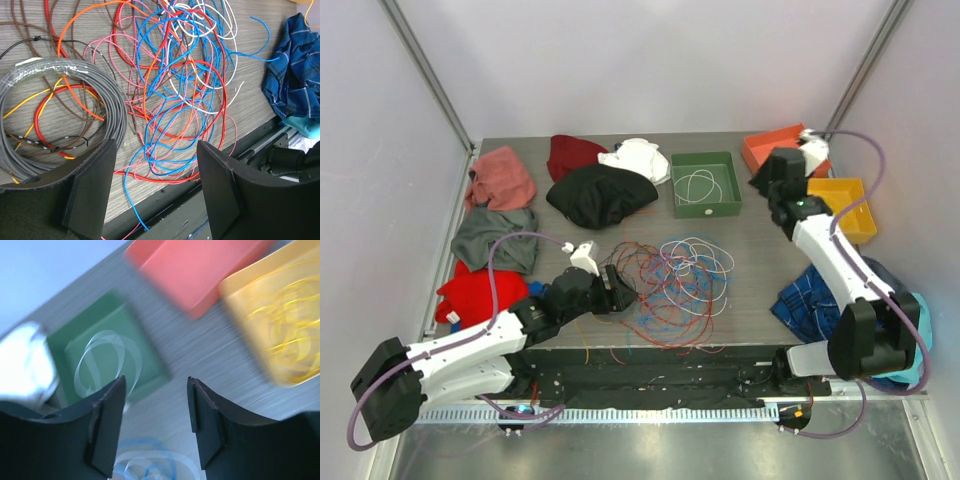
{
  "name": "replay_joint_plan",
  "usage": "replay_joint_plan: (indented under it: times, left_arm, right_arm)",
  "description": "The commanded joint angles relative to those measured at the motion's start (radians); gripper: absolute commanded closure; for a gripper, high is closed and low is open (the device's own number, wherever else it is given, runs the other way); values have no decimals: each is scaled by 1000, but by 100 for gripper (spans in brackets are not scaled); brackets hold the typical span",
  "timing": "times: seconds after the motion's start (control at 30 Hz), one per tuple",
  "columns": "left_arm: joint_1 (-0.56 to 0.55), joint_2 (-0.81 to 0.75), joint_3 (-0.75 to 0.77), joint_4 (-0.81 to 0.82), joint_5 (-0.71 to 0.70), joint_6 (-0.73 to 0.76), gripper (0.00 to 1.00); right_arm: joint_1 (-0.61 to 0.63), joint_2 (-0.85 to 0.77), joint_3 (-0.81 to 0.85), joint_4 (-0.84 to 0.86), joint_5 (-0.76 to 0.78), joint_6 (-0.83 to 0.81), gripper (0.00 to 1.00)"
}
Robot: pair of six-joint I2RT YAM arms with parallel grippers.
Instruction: Untangle the cables
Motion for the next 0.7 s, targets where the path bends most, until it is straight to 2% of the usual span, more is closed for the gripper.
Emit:
replay_joint_plan:
  times: [0.0,0.07,0.1,0.2,0.33,0.5,0.67]
  left_arm:
    - [1,-35,-7,4,-44,-18,30]
    - [3,-50,-10,1,-52,-19,30]
    - [1,-55,-10,1,-58,-19,31]
    - [1,-70,-1,-68,-98,-10,31]
    - [3,-70,26,-134,-144,-12,31]
    - [38,-99,74,-290,-268,-7,30]
    - [128,-107,97,-347,-268,-22,29]
  right_arm:
    - [216,-86,-121,19,-21,0,42]
    - [298,-100,-157,8,5,-7,43]
    - [394,-107,-187,5,16,-15,44]
    - [571,-149,-231,11,88,-50,44]
    - [729,-203,-274,28,117,-87,44]
    - [860,-236,-346,39,116,-76,44]
    - [990,-236,-407,99,108,-46,44]
